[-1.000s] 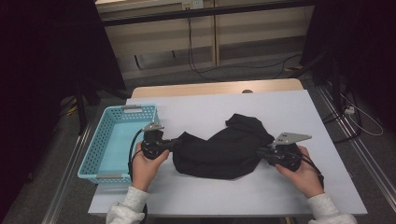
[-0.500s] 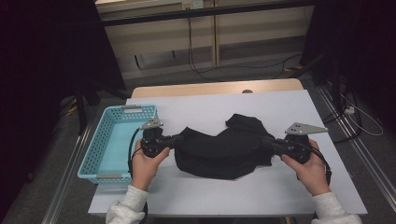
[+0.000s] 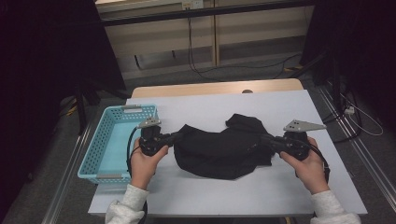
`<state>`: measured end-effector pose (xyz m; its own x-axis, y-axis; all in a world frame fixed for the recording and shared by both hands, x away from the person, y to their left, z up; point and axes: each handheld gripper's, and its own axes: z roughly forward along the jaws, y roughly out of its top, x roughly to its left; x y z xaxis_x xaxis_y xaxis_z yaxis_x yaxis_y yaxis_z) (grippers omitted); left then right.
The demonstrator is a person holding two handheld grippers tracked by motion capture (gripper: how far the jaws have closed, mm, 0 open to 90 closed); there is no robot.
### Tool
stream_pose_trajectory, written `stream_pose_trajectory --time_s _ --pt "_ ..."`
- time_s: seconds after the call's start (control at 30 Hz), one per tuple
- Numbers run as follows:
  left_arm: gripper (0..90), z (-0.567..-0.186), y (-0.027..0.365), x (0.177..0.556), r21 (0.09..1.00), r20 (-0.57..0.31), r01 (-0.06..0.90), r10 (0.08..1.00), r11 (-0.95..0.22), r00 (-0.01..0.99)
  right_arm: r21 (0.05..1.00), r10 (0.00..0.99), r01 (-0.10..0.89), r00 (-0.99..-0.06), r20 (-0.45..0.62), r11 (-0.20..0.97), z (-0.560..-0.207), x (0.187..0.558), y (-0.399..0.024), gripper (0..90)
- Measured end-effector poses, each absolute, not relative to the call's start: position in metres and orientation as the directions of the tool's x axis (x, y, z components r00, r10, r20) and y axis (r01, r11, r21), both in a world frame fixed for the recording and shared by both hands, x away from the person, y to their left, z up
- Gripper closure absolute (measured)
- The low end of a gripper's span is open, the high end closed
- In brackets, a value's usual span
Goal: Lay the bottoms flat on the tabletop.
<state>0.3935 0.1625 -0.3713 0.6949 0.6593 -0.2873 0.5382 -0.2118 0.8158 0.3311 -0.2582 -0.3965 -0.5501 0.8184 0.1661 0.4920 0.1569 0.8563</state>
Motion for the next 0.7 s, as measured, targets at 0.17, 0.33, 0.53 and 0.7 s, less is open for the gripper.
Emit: stream_pose_trajectory --time_s 0.17,0.33,0.53,0.7 --pt "85.8 -0.369 0.163 0.395 0.815 -0.288 0.538 0.657 -0.213 0.697 0.858 0.821 0.49 -0.547 0.163 0.156 -0.394 0.331 -0.259 84.7" --pt "85.7 -0.361 0.162 0.396 0.823 -0.296 0.531 0.643 -0.204 0.706 0.864 0.819 0.484 -0.546 0.177 0.136 -0.385 0.33 -0.264 84.8" --pt "85.8 -0.352 0.164 0.402 0.829 -0.278 0.519 0.652 -0.208 0.705 0.862 0.83 0.482 -0.537 0.152 0.154 -0.375 0.343 -0.258 85.0" --pt "85.8 -0.342 0.165 0.411 0.84 -0.281 0.51 0.655 -0.186 0.702 0.865 0.846 0.473 -0.52 0.12 0.168 -0.356 0.357 -0.26 85.0"
